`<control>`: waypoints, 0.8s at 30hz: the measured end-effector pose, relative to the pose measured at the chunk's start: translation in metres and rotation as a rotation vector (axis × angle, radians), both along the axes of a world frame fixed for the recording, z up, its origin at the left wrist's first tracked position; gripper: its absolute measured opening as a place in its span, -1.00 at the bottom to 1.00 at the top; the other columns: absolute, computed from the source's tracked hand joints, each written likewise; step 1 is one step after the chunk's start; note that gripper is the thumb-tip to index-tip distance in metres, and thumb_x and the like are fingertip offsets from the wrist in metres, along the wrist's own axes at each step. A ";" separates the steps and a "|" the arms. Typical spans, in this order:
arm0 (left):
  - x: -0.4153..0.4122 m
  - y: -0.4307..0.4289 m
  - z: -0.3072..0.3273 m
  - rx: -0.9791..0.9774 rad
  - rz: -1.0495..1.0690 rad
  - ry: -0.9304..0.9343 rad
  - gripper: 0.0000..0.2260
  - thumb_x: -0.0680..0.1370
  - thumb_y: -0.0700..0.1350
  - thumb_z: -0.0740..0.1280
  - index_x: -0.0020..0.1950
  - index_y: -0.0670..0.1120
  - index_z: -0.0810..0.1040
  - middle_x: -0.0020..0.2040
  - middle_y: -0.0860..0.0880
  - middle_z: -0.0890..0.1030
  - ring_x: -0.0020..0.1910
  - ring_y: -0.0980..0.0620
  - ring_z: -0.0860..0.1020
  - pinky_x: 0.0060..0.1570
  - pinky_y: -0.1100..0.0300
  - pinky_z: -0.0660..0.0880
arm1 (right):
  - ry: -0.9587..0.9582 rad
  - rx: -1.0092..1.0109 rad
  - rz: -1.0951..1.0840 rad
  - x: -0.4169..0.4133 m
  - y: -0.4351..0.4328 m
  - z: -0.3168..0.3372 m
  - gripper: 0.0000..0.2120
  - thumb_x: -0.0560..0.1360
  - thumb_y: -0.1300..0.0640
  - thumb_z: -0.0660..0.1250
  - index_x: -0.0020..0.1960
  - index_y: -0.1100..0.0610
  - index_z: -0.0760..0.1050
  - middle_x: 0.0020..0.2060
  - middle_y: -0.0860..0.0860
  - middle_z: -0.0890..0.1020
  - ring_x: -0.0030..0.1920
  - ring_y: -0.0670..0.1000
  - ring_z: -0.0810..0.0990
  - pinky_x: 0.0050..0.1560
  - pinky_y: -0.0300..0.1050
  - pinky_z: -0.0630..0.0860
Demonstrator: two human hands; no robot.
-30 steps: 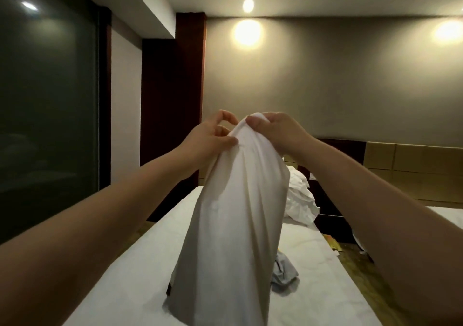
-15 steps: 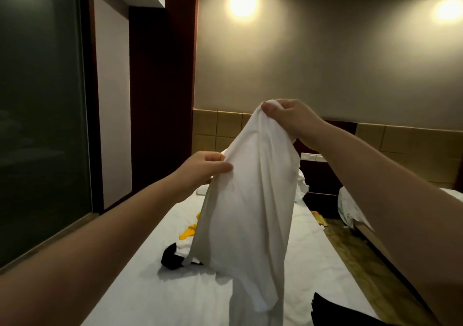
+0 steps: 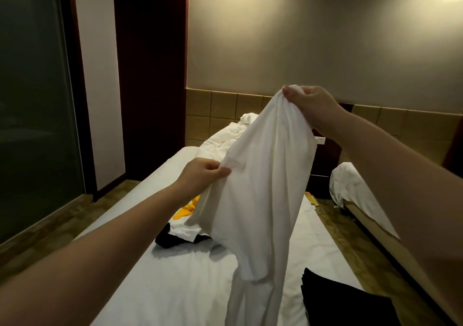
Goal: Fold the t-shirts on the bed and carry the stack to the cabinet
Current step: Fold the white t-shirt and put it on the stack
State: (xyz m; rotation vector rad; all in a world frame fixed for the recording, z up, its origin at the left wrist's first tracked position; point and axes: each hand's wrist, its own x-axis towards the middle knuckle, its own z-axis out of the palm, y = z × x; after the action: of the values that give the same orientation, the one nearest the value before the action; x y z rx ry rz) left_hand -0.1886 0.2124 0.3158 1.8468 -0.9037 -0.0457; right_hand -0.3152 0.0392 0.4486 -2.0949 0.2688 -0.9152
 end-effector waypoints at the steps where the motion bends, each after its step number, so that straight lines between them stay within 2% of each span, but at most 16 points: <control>1: 0.005 0.000 -0.001 -0.010 0.017 0.013 -0.83 0.51 0.01 0.35 -0.13 -0.06 0.64 -0.20 -0.01 0.60 -0.16 0.00 0.53 -0.10 0.12 0.48 | 0.024 0.005 -0.004 -0.002 -0.003 -0.002 -0.74 0.56 -0.04 0.23 0.02 0.15 0.48 -0.18 -0.03 0.54 -0.19 -0.10 0.55 -0.13 -0.22 0.53; 5: 0.021 0.008 0.003 -0.015 0.088 0.000 -0.72 0.47 0.09 0.37 -0.20 -0.12 0.64 -0.25 -0.05 0.58 -0.23 -0.01 0.51 -0.15 0.10 0.49 | 0.120 0.093 0.058 -0.012 -0.014 -0.004 -0.80 0.56 0.01 0.23 -0.07 0.14 0.50 -0.22 -0.02 0.56 -0.29 -0.13 0.57 -0.37 -0.35 0.55; 7: 0.026 0.014 0.009 -0.071 0.090 -0.029 -0.66 0.45 0.12 0.39 -0.28 -0.17 0.63 -0.31 -0.08 0.54 -0.29 -0.01 0.46 -0.22 0.11 0.42 | 0.162 0.148 0.107 -0.014 -0.021 -0.004 -0.80 0.56 0.01 0.23 -0.09 0.13 0.51 -0.21 -0.01 0.59 -0.30 -0.13 0.60 -0.39 -0.35 0.54; 9: 0.025 0.018 0.019 -0.145 0.074 -0.046 -0.72 0.49 0.04 0.35 -0.34 -0.09 0.57 -0.36 -0.03 0.50 -0.32 0.03 0.44 -0.28 0.23 0.36 | 0.156 0.215 0.155 -0.015 -0.030 -0.004 -0.79 0.56 0.02 0.23 -0.07 0.15 0.52 -0.22 0.00 0.63 -0.32 -0.14 0.64 -0.38 -0.32 0.54; 11: 0.023 0.021 0.028 -0.170 0.073 -0.088 -0.77 0.52 -0.02 0.32 -0.32 -0.05 0.54 -0.33 0.00 0.49 -0.31 0.08 0.44 -0.31 0.28 0.33 | 0.179 0.220 0.209 -0.018 -0.033 -0.001 -0.81 0.54 0.05 0.24 -0.05 0.17 0.52 -0.31 -0.03 0.68 -0.35 -0.15 0.65 -0.39 -0.32 0.54; 13: 0.022 0.025 0.035 -0.120 0.079 -0.139 -0.82 0.52 -0.04 0.32 -0.26 -0.06 0.54 -0.27 0.01 0.50 -0.26 0.11 0.45 -0.29 0.30 0.35 | 0.370 0.165 0.273 -0.026 -0.035 0.005 -0.76 0.40 0.04 0.39 -0.04 0.18 0.52 -0.31 -0.04 0.70 -0.30 -0.11 0.67 -0.36 -0.28 0.56; 15: 0.025 0.031 0.044 -0.150 0.096 -0.169 -0.82 0.53 -0.04 0.30 -0.17 -0.13 0.56 -0.23 0.00 0.50 -0.22 0.10 0.45 -0.26 0.29 0.37 | 0.708 0.022 0.243 -0.032 -0.036 0.009 -0.48 0.13 -0.01 0.60 -0.01 0.19 0.55 -0.16 0.05 0.71 -0.17 0.02 0.69 -0.27 -0.17 0.61; 16: 0.026 0.034 0.051 -0.222 0.115 -0.171 -0.80 0.54 -0.04 0.28 -0.12 -0.16 0.56 -0.22 -0.01 0.50 -0.21 0.09 0.44 -0.23 0.27 0.38 | 0.809 -0.089 0.172 -0.033 -0.035 0.012 -0.44 0.10 -0.01 0.62 0.00 0.20 0.55 -0.11 0.09 0.70 -0.12 0.07 0.69 -0.21 -0.12 0.63; 17: 0.027 0.036 0.059 -0.311 0.145 -0.182 -0.79 0.56 -0.03 0.25 -0.10 -0.15 0.55 -0.22 0.00 0.48 -0.21 0.10 0.42 -0.22 0.24 0.37 | 0.781 -0.179 0.095 -0.033 -0.033 0.016 -0.51 0.18 0.01 0.59 0.00 0.21 0.54 -0.10 0.11 0.68 -0.12 0.07 0.67 -0.17 -0.13 0.63; 19: 0.028 0.033 0.072 -0.409 0.208 -0.240 -0.78 0.58 -0.01 0.21 -0.19 -0.08 0.50 -0.26 0.02 0.45 -0.26 0.09 0.40 -0.25 0.19 0.36 | 0.375 -0.202 -0.010 -0.027 -0.027 0.023 -0.86 0.41 0.14 0.44 -0.13 0.19 0.53 -0.26 0.05 0.63 -0.30 -0.10 0.62 -0.31 -0.32 0.56; 20: 0.029 0.029 0.075 -0.355 0.214 -0.292 -0.77 0.59 -0.01 0.21 -0.23 -0.05 0.47 -0.30 0.01 0.44 -0.29 0.05 0.41 -0.26 0.16 0.36 | 0.187 -0.174 -0.021 -0.024 -0.021 0.024 -0.92 0.48 0.22 0.36 -0.19 0.17 0.53 -0.35 0.01 0.60 -0.39 -0.15 0.58 -0.41 -0.38 0.49; 21: 0.031 0.025 0.072 -0.222 0.213 -0.379 -0.76 0.59 -0.01 0.21 -0.24 -0.07 0.46 -0.33 0.00 0.43 -0.30 0.01 0.42 -0.25 0.14 0.36 | 0.082 -0.164 -0.041 -0.019 -0.018 0.025 -0.88 0.52 0.27 0.29 -0.18 0.18 0.54 -0.38 -0.01 0.60 -0.38 -0.14 0.56 -0.43 -0.36 0.46; 22: 0.034 0.023 0.066 -0.088 0.206 -0.461 -0.75 0.58 -0.02 0.21 -0.24 -0.10 0.47 -0.34 -0.02 0.44 -0.31 -0.02 0.43 -0.25 0.13 0.34 | 0.069 -0.195 -0.067 -0.013 -0.017 0.022 -0.87 0.54 0.26 0.26 -0.13 0.19 0.56 -0.33 0.02 0.61 -0.30 -0.08 0.56 -0.37 -0.30 0.46; 23: 0.038 0.023 0.061 -0.040 0.213 -0.504 -0.73 0.58 -0.02 0.21 -0.25 -0.12 0.48 -0.35 -0.03 0.44 -0.31 -0.02 0.43 -0.26 0.14 0.32 | 0.114 -0.247 -0.095 -0.008 -0.016 0.016 -0.86 0.54 0.23 0.24 -0.08 0.20 0.58 -0.27 0.05 0.61 -0.22 -0.04 0.55 -0.30 -0.24 0.45; 24: 0.042 0.027 0.062 -0.072 0.231 -0.503 -0.71 0.59 -0.01 0.21 -0.28 -0.12 0.47 -0.36 -0.03 0.44 -0.32 0.00 0.42 -0.29 0.16 0.30 | 0.127 -0.282 -0.110 -0.004 -0.018 0.010 -0.84 0.55 0.22 0.23 -0.08 0.18 0.59 -0.23 0.06 0.61 -0.21 -0.03 0.53 -0.25 -0.20 0.45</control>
State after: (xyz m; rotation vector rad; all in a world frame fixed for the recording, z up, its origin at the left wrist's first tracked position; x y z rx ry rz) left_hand -0.1466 0.2393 0.3781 1.9160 -1.0038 0.6100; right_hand -0.3194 0.0216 0.4583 -2.4234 0.3404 -0.9297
